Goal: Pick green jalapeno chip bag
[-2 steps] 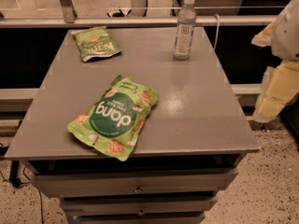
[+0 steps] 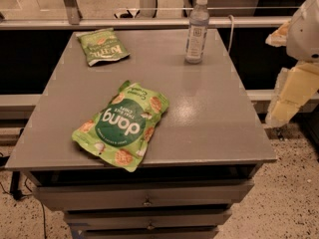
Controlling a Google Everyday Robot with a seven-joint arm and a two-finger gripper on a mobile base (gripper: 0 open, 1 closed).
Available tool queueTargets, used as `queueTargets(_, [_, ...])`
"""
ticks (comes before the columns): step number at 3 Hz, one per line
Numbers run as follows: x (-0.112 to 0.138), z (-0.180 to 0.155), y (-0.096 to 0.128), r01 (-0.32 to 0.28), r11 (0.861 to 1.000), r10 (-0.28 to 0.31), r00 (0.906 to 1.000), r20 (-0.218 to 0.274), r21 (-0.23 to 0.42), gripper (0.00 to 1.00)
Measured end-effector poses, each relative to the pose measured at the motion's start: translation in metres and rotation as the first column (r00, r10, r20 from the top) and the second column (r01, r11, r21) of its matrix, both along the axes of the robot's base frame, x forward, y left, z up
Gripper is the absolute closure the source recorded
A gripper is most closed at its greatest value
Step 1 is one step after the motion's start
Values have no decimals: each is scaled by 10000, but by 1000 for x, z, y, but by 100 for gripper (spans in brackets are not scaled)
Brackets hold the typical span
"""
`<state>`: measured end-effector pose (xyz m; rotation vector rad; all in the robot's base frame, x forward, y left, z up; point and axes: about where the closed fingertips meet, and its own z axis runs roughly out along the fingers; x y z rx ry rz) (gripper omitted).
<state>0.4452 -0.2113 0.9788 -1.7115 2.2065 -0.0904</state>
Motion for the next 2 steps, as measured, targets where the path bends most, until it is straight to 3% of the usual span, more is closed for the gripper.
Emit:
queueTargets(1, [34,-8,40,-336,9962,322,9993,183,798,0])
queueTargets(2, [81,-28,111,-907,9775,845,9956,405,1907,0])
